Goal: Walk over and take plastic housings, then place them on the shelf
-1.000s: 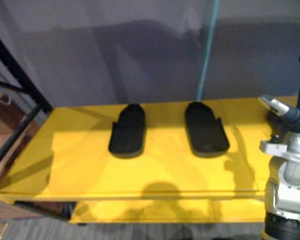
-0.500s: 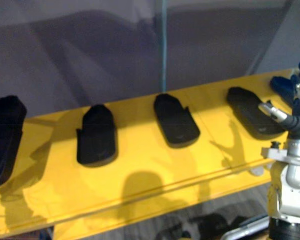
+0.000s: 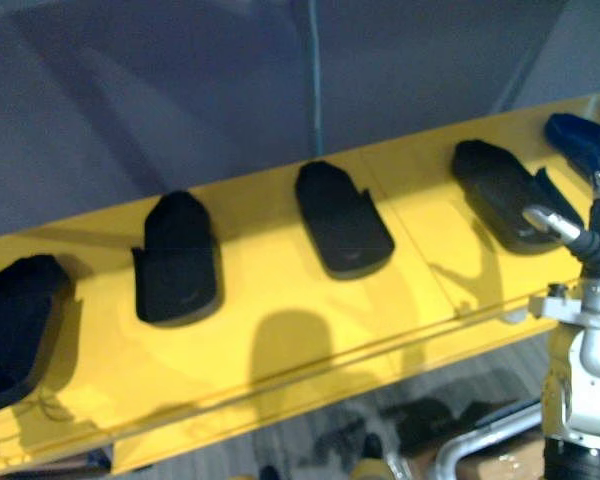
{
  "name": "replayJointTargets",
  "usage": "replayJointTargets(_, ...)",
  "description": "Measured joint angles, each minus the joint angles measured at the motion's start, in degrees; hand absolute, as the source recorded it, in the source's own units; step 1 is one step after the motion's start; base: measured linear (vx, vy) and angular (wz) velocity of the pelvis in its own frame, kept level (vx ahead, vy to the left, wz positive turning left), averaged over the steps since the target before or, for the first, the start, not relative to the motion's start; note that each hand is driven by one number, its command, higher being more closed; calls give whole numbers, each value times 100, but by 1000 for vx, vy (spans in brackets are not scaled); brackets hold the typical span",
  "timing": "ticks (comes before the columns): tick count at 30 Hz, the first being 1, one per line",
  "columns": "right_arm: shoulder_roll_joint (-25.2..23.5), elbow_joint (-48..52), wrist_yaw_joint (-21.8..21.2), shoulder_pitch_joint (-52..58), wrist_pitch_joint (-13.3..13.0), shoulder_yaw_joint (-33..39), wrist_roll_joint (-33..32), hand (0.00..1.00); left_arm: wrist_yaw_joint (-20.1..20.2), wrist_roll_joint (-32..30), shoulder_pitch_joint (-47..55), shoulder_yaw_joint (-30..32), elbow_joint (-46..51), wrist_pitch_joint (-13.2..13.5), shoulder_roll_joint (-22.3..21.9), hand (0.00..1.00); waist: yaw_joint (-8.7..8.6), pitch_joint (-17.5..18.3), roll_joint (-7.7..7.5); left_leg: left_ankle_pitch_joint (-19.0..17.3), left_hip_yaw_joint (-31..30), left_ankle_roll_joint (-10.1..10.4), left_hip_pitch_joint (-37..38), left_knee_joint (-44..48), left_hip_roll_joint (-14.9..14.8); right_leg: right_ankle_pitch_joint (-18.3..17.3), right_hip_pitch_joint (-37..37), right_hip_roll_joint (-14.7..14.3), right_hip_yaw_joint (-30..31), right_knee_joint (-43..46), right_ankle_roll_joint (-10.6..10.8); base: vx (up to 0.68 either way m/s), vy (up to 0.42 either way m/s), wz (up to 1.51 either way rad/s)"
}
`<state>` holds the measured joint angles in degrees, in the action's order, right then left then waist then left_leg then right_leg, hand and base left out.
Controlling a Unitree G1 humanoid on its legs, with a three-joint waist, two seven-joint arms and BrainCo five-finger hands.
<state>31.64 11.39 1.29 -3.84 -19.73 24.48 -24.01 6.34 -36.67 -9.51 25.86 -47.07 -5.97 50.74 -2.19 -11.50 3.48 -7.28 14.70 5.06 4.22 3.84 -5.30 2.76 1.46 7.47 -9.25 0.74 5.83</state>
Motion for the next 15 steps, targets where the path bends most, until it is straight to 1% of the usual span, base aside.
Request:
replayJointTargets(1, 10, 110, -16, -72, 46, -1, -295, 0, -137, 26, 1, 0, 73, -32, -85, 100, 1, -20, 7, 0, -12, 0, -201, 85, 15, 4, 182, 33, -1, 52, 1, -33, 3, 3)
replayJointTargets(2, 14, 133, -17, -99, 56, -1, -357, 0, -150, 31, 1, 0, 84, -36, -98, 100, 1, -31, 17, 0, -13, -1, -225, 85, 16, 9, 211, 33, -1, 59, -1, -44, -1, 2)
replayJointTargets(4, 37, 183, -41, -254, 123, 0, -509, 0, -217, 68, -11, 2, 93, -38, -147, 100, 0, -173, 44, 1, -9, -2, -230, 96, 23, 10, 244, 46, 11, 100, 0, 0, 0, 0)
replayJointTargets(5, 47, 183, -59, -291, 167, 1, -549, 0, -251, 78, -7, 1, 94, -41, -183, 0, -1, -213, 67, 1, -9, -2, -229, 118, 24, 9, 244, 51, 12, 121, -1, 0, 0, 0)
replayJointTargets(6, 64, 183, -112, -333, 219, 1, -567, 0, -257, 86, -6, 0, 94, -46, -194, 0, -7, -276, 69, 1, -7, -2, -234, 180, 29, 6, 244, 56, 23, 155, -6, -16, -3, -6)
replayJointTargets(8, 189, 183, -163, -373, 233, 1, -572, 0, -263, 124, -3, -3, 96, -86, -210, 0, -15, -416, 94, -14, 0, -28, -245, 270, 35, 4, 244, 61, 60, 190, -7, -24, -9, -7)
replayJointTargets(9, 243, 183, -168, -376, 240, 1, -578, 0, -281, 232, -4, -3, 104, -136, -232, 0, -20, -453, 109, -17, 1, -31, -244, 274, 38, 4, 246, 61, 67, 197, -7, -52, -8, -3)
replayJointTargets(10, 330, 183, -177, -386, 256, 1, -592, 0, -307, 313, -2, -2, 109, -241, -308, 0, -32, -500, 132, -23, 0, -41, -249, 275, 44, 2, 265, 63, 74, 216, -7, -46, -3, -2)
replayJointTargets(13, 380, 183, -272, -462, 269, 6, -608, 0, -392, 490, 75, 1, 112, -404, -499, 0, -43, -515, 147, -51, 16, -88, -298, 303, 43, -6, 368, 63, 134, 292, -13, -47, 5, -7)
replayJointTargets(14, 382, 183, -272, -518, 281, 4, -609, 0, -503, 545, 75, 3, 127, -451, -558, 0, -55, -530, 134, -80, 11, -104, -361, 383, 40, -6, 418, 65, 140, 330, -13, -61, 0, -1)
replayJointTargets(15, 386, 182, -262, -573, 295, 4, -609, 0, -758, 746, 81, 7, 226, -504, -600, 0, -56, -540, 140, -137, 7, -103, -426, 483, 22, -10, 464, 64, 150, 382, -14, -64, 0, -1)
